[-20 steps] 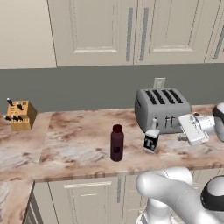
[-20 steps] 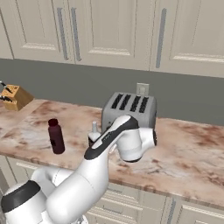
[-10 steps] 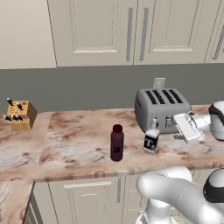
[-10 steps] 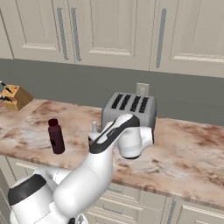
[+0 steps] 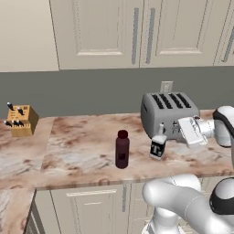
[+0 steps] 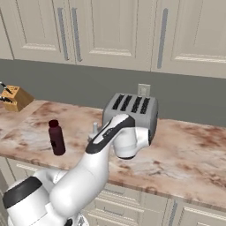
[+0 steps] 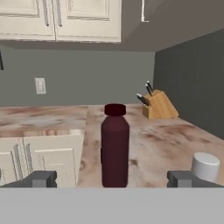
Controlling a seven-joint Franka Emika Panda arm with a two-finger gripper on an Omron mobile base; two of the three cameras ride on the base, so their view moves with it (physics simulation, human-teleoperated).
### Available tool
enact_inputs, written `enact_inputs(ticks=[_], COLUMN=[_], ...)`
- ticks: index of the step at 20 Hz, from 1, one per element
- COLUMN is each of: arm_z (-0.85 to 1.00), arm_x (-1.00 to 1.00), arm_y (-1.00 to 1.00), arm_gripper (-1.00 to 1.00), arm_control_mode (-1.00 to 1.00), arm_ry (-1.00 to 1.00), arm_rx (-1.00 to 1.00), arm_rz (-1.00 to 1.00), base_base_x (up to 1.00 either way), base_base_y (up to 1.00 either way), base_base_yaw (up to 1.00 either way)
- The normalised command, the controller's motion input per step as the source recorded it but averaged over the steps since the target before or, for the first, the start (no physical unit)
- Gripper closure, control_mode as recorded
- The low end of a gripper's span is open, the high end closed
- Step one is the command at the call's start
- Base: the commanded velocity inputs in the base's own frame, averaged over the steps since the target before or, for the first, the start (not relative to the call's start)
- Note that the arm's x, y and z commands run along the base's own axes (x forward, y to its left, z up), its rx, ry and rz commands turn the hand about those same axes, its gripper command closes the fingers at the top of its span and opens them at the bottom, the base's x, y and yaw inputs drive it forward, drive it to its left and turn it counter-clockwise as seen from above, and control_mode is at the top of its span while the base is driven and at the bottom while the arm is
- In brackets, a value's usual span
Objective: Place the drinks on the dining counter in a tight cluster.
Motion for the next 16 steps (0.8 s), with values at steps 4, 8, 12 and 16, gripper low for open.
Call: enact_inputs(ticks=[4, 8, 12, 16], arm_z=[0.00, 0.00, -0.03, -0.07], arm_x=[0.17, 0.19, 0.23, 0.23], arm_y=[0.00, 0.00, 0.00, 0.02], arm_gripper=[-1.00, -1.00, -1.00, -1.00], arm_control_mode=[-1.00, -1.00, -1.00, -1.00], arm_ry=[0.00, 0.01, 0.01, 0.00], arm_rx=[0.00, 0.00, 0.00, 0.00], arm_rz=[-0.08, -0.08, -0.07, -0.04], base_base_x=[0.00, 0.00, 0.00, 0.00], base_base_y=[0.00, 0.00, 0.00, 0.00], base_base_yaw=[0.00, 0.00, 0.00, 0.00])
